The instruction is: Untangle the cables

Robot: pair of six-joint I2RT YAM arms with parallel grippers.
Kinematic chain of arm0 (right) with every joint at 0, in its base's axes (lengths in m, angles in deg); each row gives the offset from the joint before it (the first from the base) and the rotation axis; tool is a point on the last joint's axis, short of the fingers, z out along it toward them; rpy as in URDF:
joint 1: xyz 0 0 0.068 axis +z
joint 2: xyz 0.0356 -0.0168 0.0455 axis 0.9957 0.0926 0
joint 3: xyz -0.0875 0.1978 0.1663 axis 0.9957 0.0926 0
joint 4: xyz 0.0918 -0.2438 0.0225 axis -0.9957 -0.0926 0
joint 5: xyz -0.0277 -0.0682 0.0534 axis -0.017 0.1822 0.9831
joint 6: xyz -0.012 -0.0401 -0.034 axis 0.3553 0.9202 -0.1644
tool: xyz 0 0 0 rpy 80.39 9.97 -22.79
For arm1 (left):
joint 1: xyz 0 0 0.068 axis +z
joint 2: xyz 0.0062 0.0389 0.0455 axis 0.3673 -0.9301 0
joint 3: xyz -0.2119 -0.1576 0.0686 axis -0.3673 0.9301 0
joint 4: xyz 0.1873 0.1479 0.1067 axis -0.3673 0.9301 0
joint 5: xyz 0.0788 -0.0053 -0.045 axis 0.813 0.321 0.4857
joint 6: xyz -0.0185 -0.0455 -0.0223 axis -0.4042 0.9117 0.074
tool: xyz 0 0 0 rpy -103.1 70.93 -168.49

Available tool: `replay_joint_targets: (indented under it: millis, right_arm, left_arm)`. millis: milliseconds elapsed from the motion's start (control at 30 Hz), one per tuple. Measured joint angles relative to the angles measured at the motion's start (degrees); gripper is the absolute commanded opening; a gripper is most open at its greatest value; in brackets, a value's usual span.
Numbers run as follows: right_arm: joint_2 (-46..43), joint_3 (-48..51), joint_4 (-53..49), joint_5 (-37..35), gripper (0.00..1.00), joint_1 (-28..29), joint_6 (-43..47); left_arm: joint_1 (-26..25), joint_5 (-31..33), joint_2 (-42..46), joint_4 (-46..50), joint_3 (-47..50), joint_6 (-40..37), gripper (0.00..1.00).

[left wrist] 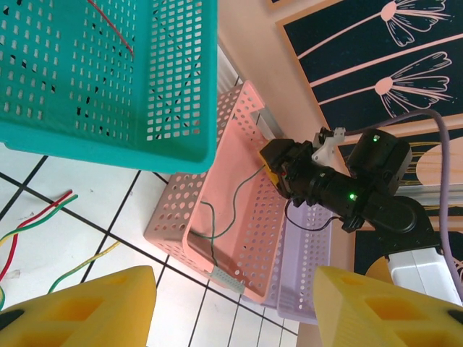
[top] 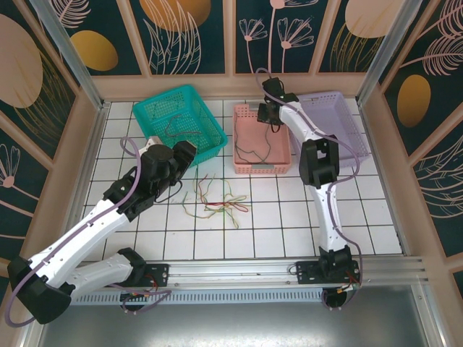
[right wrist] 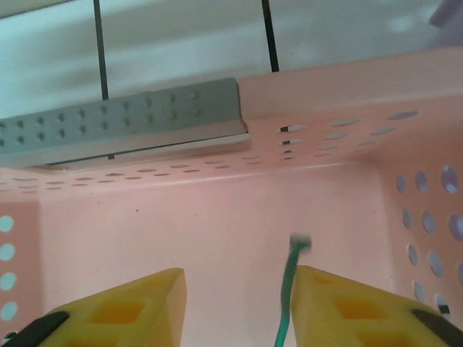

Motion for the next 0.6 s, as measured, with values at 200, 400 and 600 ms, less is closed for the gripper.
replay_joint_targets:
  millis: [200,400,600]
  right_arm:
    - [0.0,-2.6,-3.6,-4.5,0.61,0.3,0.9]
    - [-0.9,-3.8,-5.3,-6.7,0.60,0.3,1.4]
    - [-7.4,0.5,-4.2,-6.8,0.55,0.3,1.3]
  left_arm:
    - [0.0,0.0,0.3,0.1,0.0,0.0,0.59]
    - [0.0,0.0,0.3,0.1,0.0,0.0,0.59]
    - [0.0,0.2,0.3,0.7,0.0,-0.3,0.59]
